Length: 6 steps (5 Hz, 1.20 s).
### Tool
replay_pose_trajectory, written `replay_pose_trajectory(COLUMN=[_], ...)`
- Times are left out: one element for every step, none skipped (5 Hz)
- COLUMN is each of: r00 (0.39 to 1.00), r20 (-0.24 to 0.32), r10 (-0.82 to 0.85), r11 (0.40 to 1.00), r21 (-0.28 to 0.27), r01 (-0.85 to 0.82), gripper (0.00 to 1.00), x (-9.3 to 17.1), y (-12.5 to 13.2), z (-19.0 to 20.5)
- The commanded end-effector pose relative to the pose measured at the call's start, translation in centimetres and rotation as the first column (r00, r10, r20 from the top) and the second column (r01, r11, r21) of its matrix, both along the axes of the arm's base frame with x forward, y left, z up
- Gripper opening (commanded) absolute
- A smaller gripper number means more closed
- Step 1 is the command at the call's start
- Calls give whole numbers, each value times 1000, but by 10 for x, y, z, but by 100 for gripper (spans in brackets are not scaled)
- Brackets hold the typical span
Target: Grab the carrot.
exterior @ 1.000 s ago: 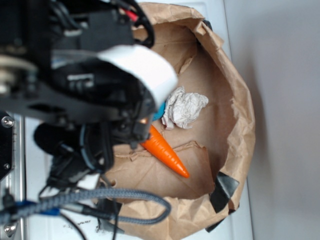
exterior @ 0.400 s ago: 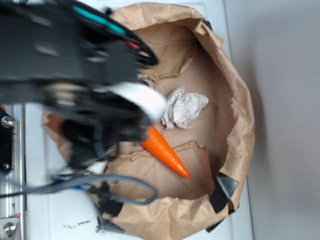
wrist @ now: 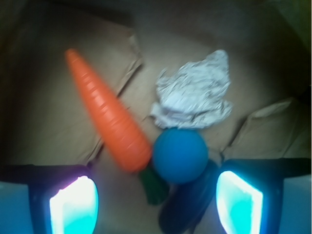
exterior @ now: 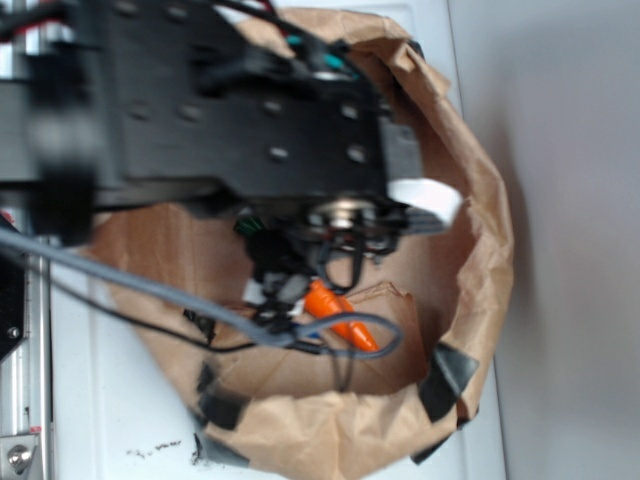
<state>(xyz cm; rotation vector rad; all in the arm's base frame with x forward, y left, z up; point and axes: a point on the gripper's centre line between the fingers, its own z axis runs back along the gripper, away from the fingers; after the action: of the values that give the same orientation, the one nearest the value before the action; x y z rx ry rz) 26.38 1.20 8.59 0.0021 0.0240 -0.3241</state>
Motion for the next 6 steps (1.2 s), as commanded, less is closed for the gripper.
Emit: replay_pose_trajectory(r00=[983, 985, 980, 976, 965, 965], r20=[140, 138, 169, 177, 215, 210], r10=[-116, -104, -102, -125, -152, -158], r11=[993, 993, 988, 982, 974, 974], r21=[1, -41, -99, -117, -133, -128], r01=[117, 111, 120, 147, 183, 187], gripper=[100, 100, 100, 100, 100, 100], x=[-7, -8, -9, -8, -5, 0], y=[-18, -13, -8, -10, -15, -19], z=[6, 19, 33, 33, 21, 11])
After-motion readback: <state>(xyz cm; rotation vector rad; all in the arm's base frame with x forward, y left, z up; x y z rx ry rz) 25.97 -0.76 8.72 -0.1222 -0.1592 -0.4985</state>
